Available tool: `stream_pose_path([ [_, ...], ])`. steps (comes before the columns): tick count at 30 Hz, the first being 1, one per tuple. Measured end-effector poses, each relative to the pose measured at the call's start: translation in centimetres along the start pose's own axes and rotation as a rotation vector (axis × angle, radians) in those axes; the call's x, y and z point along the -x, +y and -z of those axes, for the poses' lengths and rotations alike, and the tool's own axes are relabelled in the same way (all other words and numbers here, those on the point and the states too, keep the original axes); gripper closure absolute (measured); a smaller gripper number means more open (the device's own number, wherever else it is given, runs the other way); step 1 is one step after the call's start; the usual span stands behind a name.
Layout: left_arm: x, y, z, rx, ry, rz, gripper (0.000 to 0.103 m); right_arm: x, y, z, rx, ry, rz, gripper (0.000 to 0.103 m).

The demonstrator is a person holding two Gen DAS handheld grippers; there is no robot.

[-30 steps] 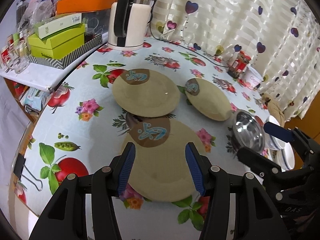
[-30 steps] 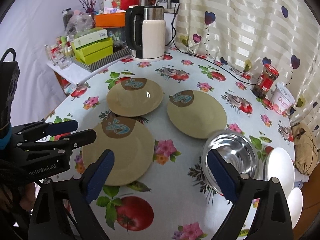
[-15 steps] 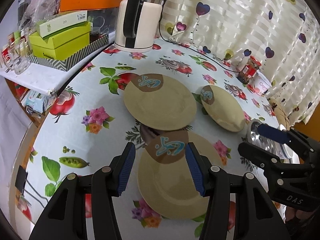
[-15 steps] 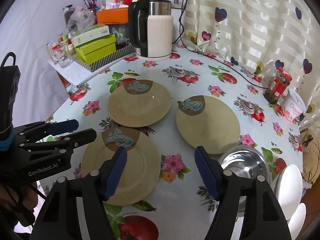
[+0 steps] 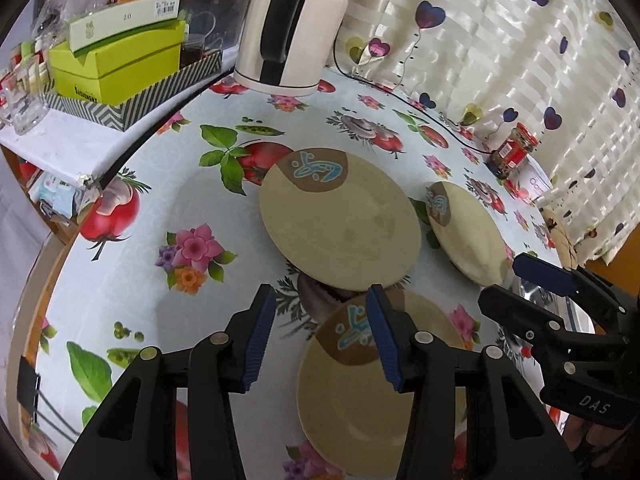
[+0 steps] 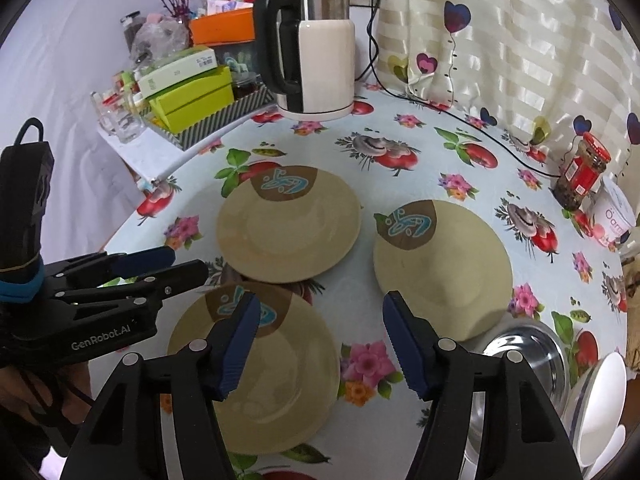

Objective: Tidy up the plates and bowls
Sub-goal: 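Reach the left tool to the nearest beige plate and grasp its rim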

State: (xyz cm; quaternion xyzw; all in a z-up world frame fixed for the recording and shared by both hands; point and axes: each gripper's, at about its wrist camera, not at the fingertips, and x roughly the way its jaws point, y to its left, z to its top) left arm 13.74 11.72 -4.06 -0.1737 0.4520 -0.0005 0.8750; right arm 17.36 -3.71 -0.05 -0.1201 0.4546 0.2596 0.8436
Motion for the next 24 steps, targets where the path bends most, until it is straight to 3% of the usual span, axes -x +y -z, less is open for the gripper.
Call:
stream_pose_path([
  [10, -1.8, 1.9, -1.6, 0.044, 0.013, 0.019, 0.059, -2.8, -0.4, -1.8, -0.040, 0.034, -0.019, 0.041],
  [21, -3.7, 3.8, -3.3, 0.085, 0.016, 0.037, 0.060, -6.4, -1.4, -2.9, -0.123, 0.089, -0.077, 0.063],
  [24, -4.2, 4.4, -3.6, 0.102, 0.018, 0.040, 0.064, -7.2, -1.8, -3.0, -0.151, 0.101, -0.088, 0.068],
])
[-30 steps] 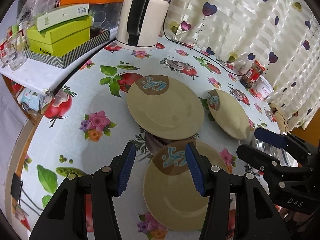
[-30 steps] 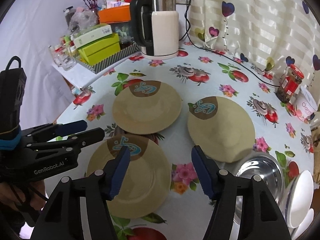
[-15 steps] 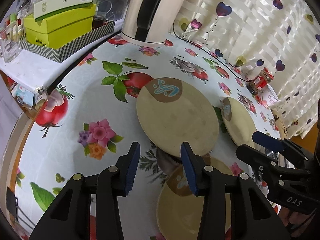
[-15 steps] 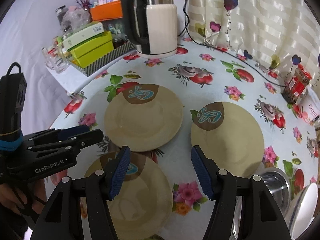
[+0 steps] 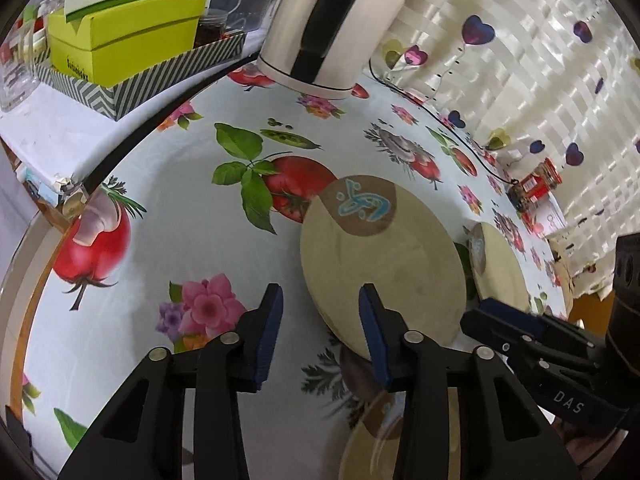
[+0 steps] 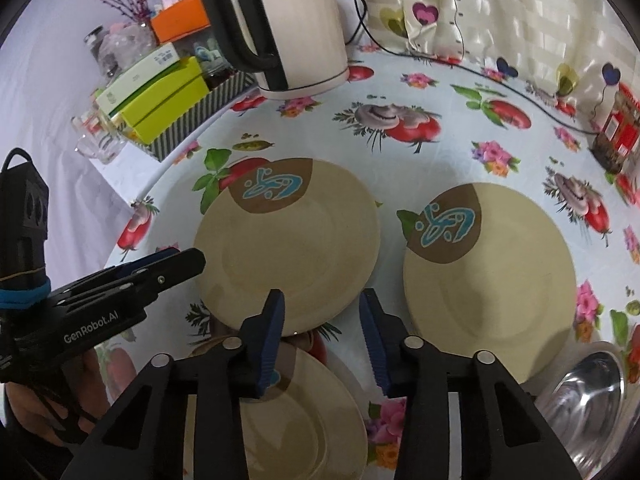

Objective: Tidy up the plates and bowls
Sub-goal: 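Reach the left tool to the nearest beige plate and grasp its rim, then lift the beige plate with the left tool and lower it onto another beige plate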

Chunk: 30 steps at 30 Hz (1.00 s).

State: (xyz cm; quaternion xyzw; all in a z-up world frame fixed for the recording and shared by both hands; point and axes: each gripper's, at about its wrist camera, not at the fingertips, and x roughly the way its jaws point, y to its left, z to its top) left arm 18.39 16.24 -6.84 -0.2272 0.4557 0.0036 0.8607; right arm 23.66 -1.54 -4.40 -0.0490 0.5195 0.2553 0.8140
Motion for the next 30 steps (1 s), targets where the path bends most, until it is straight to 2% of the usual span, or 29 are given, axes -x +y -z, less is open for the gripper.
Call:
stream_pose_path([
  [5, -0.7, 0.3, -0.4, 0.011, 0.008, 0.010, 0.073, -1.1, -0.8, -0.1, -0.049, 0.025, -0.021, 0.072],
  [14, -1.8, 0.0, -1.0, 0.012, 0.024, 0.023, 0.074, -2.1, -1.7, -0.3, -0.099, 0.048, -0.043, 0.072],
  [17, -2.1, 0.0, -1.1, 0.010, 0.026, 0.022, 0.080, -2.4, -2.2, -0.5, -0.115, 0.047, -0.039, 0.072],
  [30, -2.4, 0.0, -1.4, 0.010, 0.014, 0.023, 0.081, -3.2, -2.7, -1.4, -0.133, 0.028, -0.031, 0.076],
])
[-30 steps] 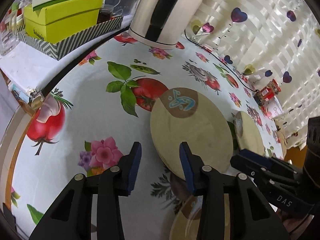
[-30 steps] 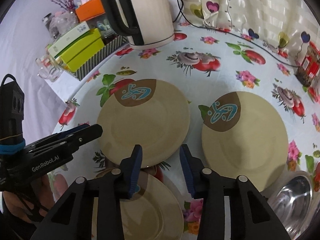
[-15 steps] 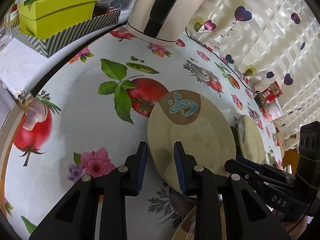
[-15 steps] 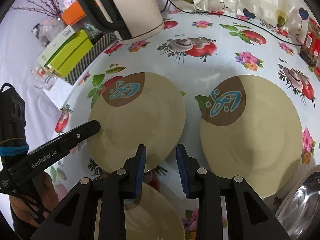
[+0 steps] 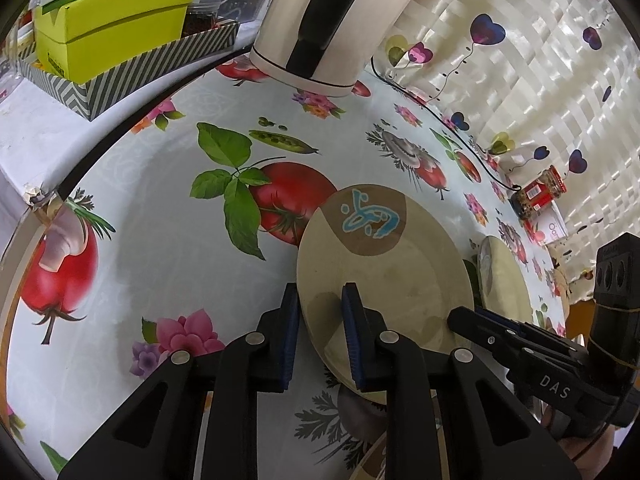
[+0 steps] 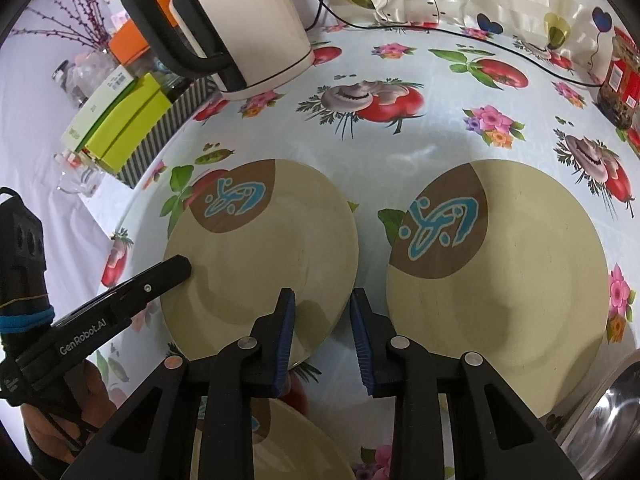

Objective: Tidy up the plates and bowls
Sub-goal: 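Lift the beige plate with the left tool and lower it onto another beige plate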

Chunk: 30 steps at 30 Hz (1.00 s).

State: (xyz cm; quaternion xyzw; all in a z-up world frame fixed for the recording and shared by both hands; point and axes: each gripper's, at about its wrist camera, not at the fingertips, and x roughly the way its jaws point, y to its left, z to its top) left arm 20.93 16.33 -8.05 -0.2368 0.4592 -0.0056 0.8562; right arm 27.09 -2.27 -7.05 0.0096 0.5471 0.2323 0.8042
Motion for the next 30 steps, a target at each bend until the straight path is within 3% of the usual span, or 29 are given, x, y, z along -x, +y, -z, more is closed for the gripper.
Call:
stream_pose_path([
  [17, 2.7, -1.5, 0.6, -0.018, -0.041, -0.035, 0.082, 1.8, 0.3, 0.3, 0.026, -0.015, -0.009, 0.077],
  [30, 6.2, -3.2, 3.6, -0.042, -0.049, -0.049, 0.082, 5.0, 1.3, 3.1, 0.061, -0.028, -0.004, 0.077],
])
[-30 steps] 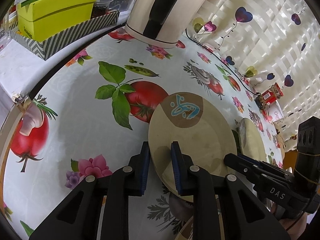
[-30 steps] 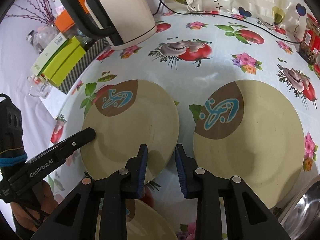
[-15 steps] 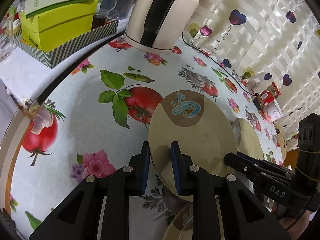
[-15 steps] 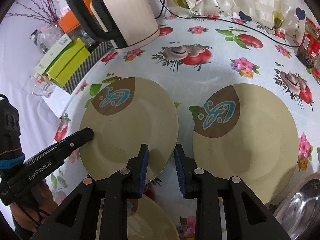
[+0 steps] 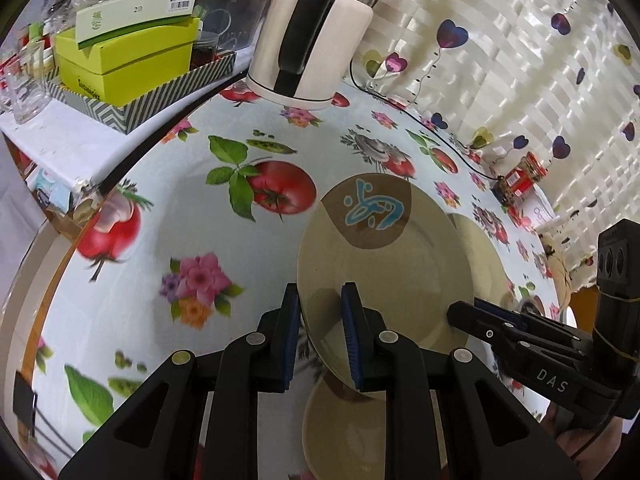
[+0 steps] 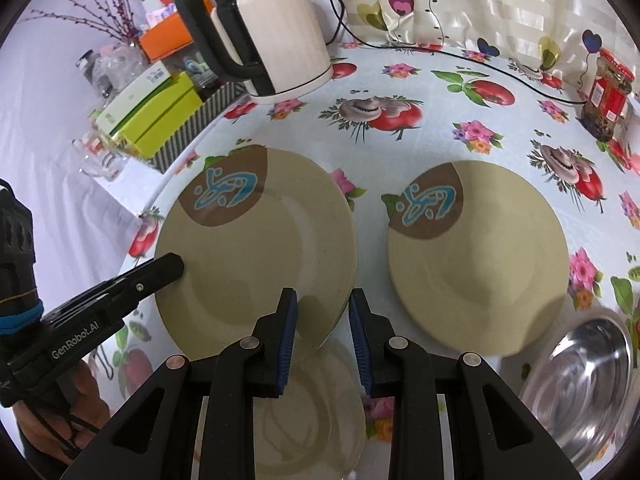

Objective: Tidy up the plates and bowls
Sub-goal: 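Lift the beige plate with the left tool and lower it onto another beige plate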

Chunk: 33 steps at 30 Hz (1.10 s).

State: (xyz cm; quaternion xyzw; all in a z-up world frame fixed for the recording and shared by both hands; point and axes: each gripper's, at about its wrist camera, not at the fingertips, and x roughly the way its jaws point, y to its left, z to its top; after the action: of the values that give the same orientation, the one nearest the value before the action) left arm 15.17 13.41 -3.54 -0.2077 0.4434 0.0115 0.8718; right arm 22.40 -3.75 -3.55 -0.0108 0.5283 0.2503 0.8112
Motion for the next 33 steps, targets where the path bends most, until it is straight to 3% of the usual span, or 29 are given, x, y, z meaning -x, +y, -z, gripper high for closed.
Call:
stream_pose_path([
  [17, 2.6, -1.4, 6.5, -0.015, 0.063, -0.009, 0.082, 2.6, 0.3, 6.5, 0.000, 0.043, 0.005, 0.077],
  [33, 2.3, -1.5, 8.5, -0.004, 0.111, -0.021, 0.081, 2.4, 0.1, 8.6, 0.005, 0.087, 0.022, 0.077],
])
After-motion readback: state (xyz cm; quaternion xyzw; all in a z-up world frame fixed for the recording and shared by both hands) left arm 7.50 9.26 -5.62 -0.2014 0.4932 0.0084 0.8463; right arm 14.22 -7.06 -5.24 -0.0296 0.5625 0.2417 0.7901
